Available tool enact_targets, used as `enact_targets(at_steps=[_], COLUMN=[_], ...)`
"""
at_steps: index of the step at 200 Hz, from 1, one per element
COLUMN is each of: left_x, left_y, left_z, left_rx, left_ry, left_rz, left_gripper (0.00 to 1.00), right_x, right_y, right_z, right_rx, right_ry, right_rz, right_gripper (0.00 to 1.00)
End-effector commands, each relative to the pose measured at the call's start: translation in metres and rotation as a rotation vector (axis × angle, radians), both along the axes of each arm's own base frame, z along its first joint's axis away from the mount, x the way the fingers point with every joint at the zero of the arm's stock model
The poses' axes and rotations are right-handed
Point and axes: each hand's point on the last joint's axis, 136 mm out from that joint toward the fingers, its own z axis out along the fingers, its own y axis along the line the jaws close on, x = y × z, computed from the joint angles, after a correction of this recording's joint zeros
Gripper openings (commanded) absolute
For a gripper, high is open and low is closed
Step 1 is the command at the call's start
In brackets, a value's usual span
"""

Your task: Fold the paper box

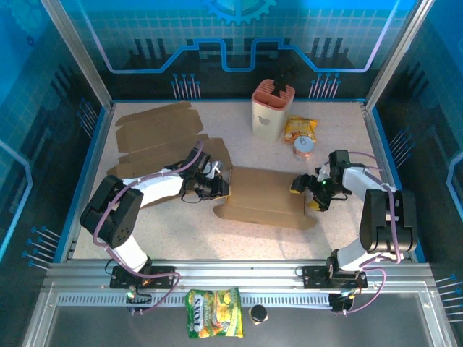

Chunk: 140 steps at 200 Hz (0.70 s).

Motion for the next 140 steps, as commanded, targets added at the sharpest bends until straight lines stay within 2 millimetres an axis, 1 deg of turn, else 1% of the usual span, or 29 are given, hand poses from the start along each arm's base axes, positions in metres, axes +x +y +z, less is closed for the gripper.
enact_targets(at_steps=[1,33,70,119,140], left_x=[-0.013,-0.015,-0.017,-0.020,-0.022], left_y=[0.013,0.026,0.030,0.041,0.047], left_z=[-0.017,-0.027,-0.031,-0.041,-0.046], left_rx=[0.034,0.040,0.032,0.068,0.089], left_ry=[0.062,0.077,0.081,0.088,0.090], left_rz=[0.032,0.079,0.095,0.117,0.121], left_gripper=[0.17,0.16,0.15,0.14,0.14], right_x=[0.000,0.003,0.005,0.007,0.007], right_y=[0.002,0.010,0.017,0.017,0.020], right_z=[0.002,0.007,0.008,0.010,0.012], right_rx=[0.049,0.128,0.185,0.189,0.217], right_ry=[-0.018,-0.045,-0.070,-0.097,-0.108], right_rz=[-0.014,-0.046,-0.048,-0.045,-0.041], right_gripper=[0.92,0.93,0.94,0.97,0.98])
